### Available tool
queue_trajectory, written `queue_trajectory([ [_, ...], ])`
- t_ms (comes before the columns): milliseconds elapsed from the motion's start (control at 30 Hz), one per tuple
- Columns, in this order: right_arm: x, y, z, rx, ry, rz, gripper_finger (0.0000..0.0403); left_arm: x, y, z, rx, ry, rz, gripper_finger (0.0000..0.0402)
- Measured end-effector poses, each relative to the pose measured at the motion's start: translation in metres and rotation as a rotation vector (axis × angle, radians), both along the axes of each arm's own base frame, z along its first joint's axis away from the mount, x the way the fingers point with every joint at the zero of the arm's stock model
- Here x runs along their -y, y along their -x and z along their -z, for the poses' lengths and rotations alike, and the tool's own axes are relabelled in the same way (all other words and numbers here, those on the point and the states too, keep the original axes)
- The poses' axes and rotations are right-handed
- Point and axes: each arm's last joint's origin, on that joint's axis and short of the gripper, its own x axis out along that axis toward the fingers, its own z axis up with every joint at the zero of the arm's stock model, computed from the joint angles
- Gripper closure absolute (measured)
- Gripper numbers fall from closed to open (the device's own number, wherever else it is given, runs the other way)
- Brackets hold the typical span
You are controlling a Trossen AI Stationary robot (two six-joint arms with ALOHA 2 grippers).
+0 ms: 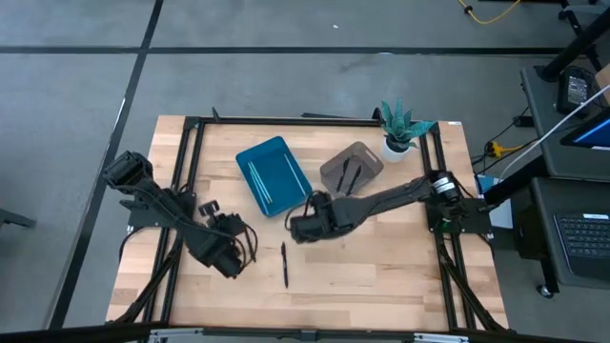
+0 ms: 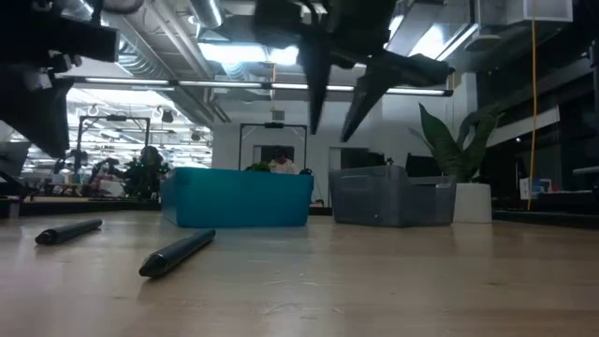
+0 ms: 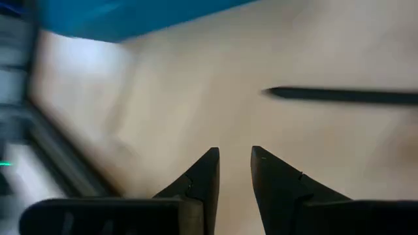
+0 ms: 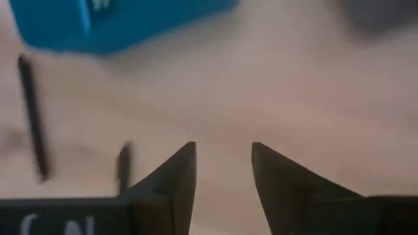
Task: Sort pens & pencils
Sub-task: Put the left black pen into the gray bin
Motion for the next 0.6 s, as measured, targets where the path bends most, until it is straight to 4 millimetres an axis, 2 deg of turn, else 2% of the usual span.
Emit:
queue_trajectory([
  [100, 0.017, 0.010, -0.014, -0.068, 0.089, -0.073, 0.0254, 0.001, -0.012, -0.004, 0.082, 0.100, -0.102, 0.0319],
  [300, 0.043, 0.035, -0.045, -0.205, 0.242, -0.234, 0.0254, -0.014, -0.026, -0.009, 0.169, 0.198, -0.444, 0.0319],
  [433, 0.052, 0.051, -0.065, -0.252, 0.375, -0.279, 0.0254, -0.017, -0.029, -0.008, 0.195, 0.273, -0.645, 0.0319],
  [600, 0.059, 0.072, -0.095, -0.219, 0.501, -0.266, 0.0254, -0.014, -0.034, -0.007, 0.271, 0.357, -0.826, 0.0319],
])
